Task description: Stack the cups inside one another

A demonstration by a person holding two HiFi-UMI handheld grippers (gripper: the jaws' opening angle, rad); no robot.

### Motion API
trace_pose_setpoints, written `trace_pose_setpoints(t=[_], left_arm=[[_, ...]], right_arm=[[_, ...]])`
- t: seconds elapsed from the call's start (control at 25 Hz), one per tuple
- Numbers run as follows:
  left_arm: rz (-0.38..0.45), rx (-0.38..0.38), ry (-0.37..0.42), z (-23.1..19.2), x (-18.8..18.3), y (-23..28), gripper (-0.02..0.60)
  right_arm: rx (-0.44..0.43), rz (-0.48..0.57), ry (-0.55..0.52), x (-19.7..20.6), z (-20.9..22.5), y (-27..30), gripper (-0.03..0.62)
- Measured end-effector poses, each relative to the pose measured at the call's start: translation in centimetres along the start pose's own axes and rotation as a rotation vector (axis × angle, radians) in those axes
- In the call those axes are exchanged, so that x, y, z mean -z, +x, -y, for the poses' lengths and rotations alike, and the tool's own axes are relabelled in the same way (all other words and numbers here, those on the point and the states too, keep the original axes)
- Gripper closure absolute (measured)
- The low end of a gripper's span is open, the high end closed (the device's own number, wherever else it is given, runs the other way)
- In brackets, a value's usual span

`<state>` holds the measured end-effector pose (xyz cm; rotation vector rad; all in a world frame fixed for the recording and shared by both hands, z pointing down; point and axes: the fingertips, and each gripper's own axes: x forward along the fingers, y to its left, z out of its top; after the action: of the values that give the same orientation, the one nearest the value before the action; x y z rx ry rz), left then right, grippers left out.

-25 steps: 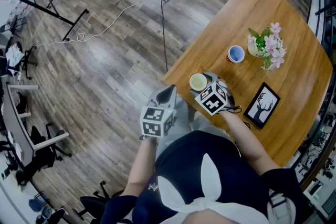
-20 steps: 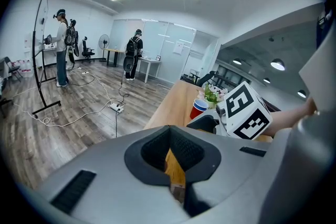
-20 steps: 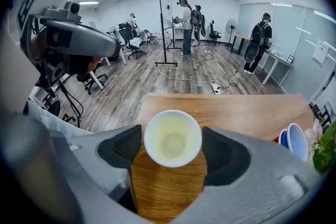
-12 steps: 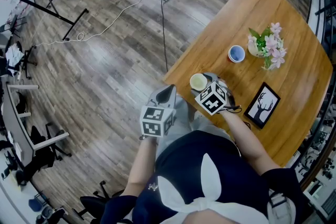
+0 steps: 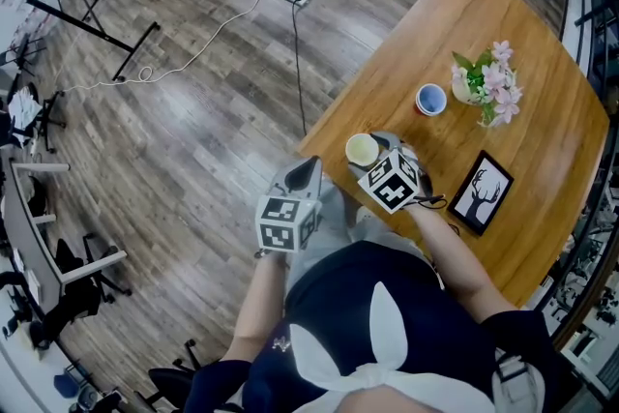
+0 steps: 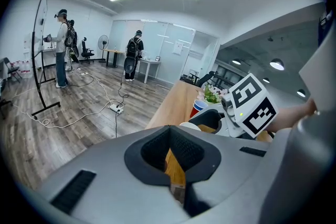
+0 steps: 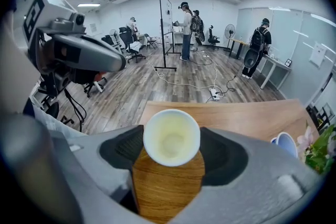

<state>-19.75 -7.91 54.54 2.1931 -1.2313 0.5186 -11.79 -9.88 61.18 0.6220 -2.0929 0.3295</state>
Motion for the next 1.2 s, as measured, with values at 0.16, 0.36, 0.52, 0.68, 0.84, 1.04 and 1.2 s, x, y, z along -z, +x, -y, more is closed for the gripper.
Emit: trace_pose_setpoints(t=[0.16, 0.36, 0.52, 0.68, 0.84, 1.04, 1.2], left_arm=[[0.004, 0.008, 0.011, 0.0, -0.7, 0.0, 0.565], [0.03, 0.024, 0.013, 0.4, -2.3, 0.5, 0.565], [0.041, 0.044, 0.024, 0.9, -3.4, 0.8, 0.565], [0.064, 0.057, 0.037, 1.3, -4.6, 1.4, 0.565], [0.066, 0.077, 0.041, 2.1, -5.7, 1.8, 0.565], [0.075, 0.101, 0.059, 2.9, -6.5, 2.6, 0.565], [0.048, 0.128, 0.076, 4.0, -6.8, 3.2, 0.565]], right_arm=[[0.009, 0.054, 0.002, -2.0, 0.4, -1.8, 0.263], [0.038, 0.116, -0.002, -4.3, 1.4, -4.3, 0.263], [0.057, 0.167, 0.002, -5.9, 1.8, -6.6, 0.263], [0.079, 0.21, 0.001, -7.1, 2.4, -8.7, 0.263], [0.1, 0.235, 0.01, -7.7, 3.1, -10.2, 0.263], [0.118, 0.247, 0.031, -7.8, 3.6, -11.1, 0.263], [0.13, 0.246, 0.046, -7.4, 4.3, -11.5, 0.263]])
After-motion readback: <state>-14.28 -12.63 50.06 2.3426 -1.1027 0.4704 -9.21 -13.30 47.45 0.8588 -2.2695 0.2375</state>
